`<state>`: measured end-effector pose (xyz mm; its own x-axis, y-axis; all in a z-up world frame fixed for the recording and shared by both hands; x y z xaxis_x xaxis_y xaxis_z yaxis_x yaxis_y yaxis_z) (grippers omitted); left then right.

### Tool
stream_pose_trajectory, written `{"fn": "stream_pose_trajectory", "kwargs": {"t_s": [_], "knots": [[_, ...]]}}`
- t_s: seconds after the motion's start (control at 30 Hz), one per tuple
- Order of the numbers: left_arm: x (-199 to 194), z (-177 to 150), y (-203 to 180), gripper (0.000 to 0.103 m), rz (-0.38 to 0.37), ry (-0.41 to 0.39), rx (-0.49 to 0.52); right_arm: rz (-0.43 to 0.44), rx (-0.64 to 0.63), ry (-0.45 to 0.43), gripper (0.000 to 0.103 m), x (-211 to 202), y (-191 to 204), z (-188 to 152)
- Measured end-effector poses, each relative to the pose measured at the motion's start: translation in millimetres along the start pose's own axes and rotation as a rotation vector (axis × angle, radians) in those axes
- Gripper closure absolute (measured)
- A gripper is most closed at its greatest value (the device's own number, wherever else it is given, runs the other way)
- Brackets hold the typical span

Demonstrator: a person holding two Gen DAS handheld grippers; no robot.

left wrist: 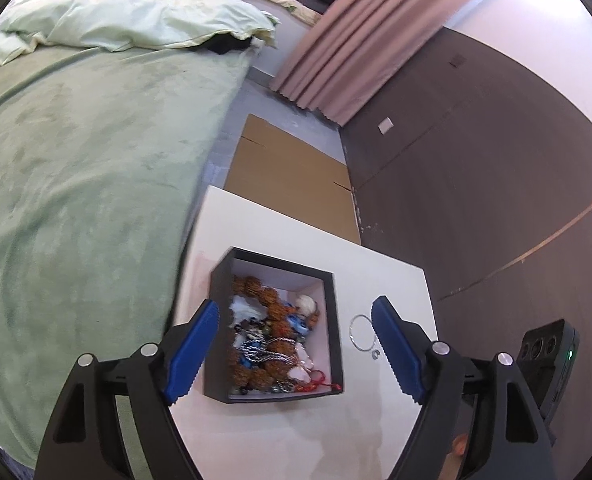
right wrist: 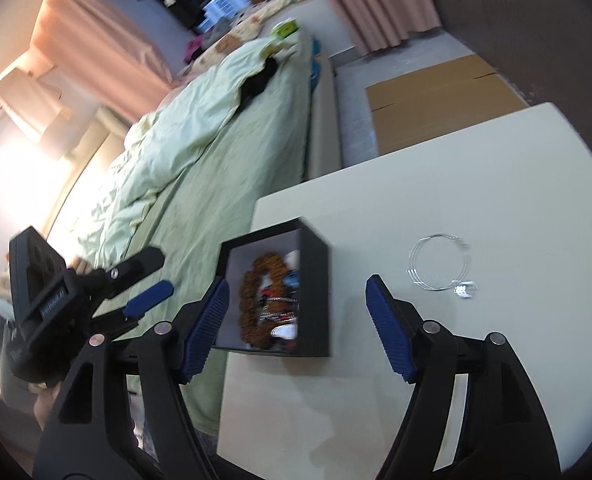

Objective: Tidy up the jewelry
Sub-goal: 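Move the right gripper to the small silver ring and grasp it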

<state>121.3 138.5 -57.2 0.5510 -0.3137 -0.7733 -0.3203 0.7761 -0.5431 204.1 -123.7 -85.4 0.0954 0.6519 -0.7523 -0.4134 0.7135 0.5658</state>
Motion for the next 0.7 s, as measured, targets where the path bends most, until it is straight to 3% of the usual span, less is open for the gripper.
{"fn": "stream_pose_trajectory", "kwargs": {"t_s": [0.27,0.47,0.7], "knots": [[23,-8,-37,0.029,0.005,0.024,0.098,-0.037,0.105,-0.003,0.032,-25,-45,-1],[50,-6,-74,0.045,0.034,0.081,0.209,-0.087,0.177,0.035,0.032,-26,-73,-5],[78,5,-100,0.056,0.082,0.147,0.285,-0.168,0.185,0.066,0.052,-24,-92,2]]}}
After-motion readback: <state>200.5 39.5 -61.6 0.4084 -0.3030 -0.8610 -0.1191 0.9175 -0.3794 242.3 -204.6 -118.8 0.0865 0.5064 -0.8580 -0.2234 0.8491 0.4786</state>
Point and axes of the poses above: each gripper's, at about its wrist camera, not at the fingertips, and x roughly the way its jaws point, y to its left, z to its top, the point moved 1 cm from there along x, roughly the way its jaws point, and after that the axes turned 13 degrees about y, right-handed, at the moved point
